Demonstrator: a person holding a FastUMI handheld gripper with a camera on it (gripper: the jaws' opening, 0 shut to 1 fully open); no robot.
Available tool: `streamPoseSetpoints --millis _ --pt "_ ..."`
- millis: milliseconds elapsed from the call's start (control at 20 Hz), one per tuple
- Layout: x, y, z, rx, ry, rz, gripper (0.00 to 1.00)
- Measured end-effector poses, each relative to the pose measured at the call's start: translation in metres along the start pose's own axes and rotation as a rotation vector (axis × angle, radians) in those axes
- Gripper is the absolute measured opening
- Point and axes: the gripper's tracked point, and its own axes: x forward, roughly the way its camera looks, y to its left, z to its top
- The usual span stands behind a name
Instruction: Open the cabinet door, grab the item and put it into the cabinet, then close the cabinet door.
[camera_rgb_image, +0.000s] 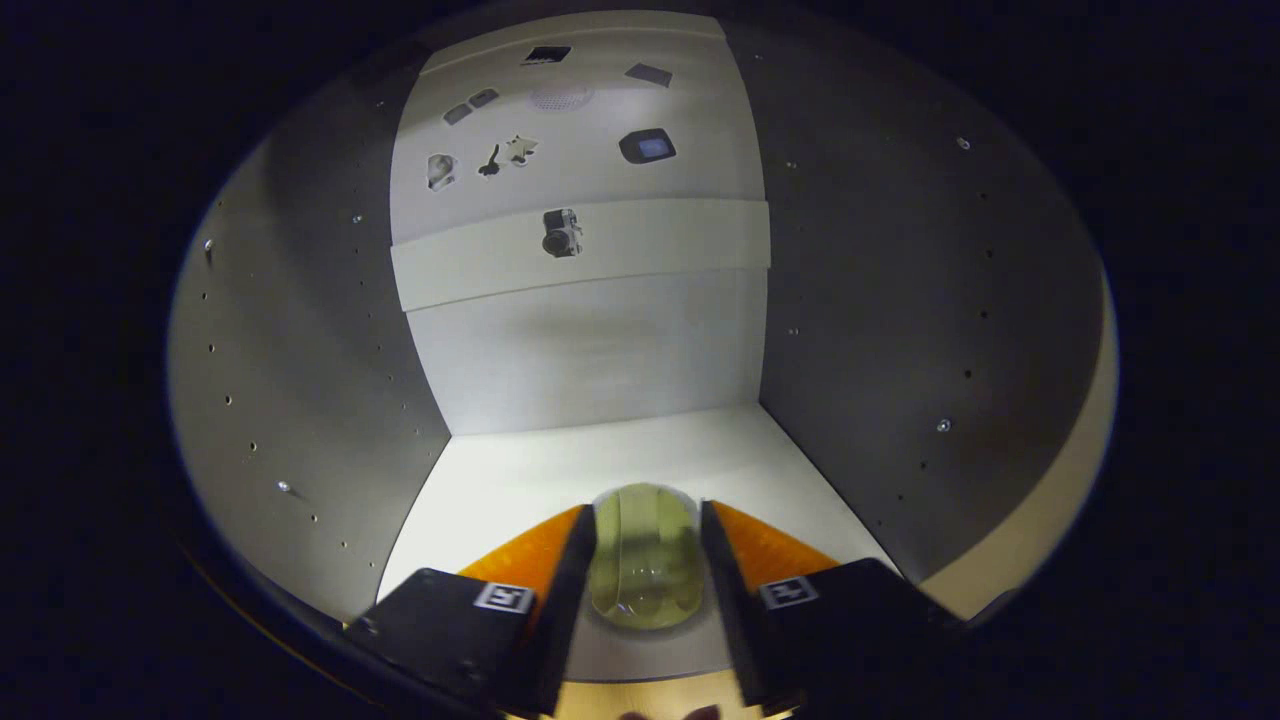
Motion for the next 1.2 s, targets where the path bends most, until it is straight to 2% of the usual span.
streamPoseSetpoints --millis 150,300,500,700,850,1200 --pt "-0.006 0.002 0.005 -0.013 -0.026 0.001 0.98" --pt "-0.021 -0.001 0.011 -0.025 -0.059 -0.005 1.0" --pt "-0.067 -0.004 0.042 -0.066 -0.205 -0.007 0.99" --pt "-0.147 -0.009 0.079 -0.113 -0.383 -0.012 0.99" --pt "-0.212 -0.017 0.093 -0.108 -0.465 -0.009 0.97" --pt "-0.349 -0.041 0.061 -0.08 -0.522 0.032 0.97"
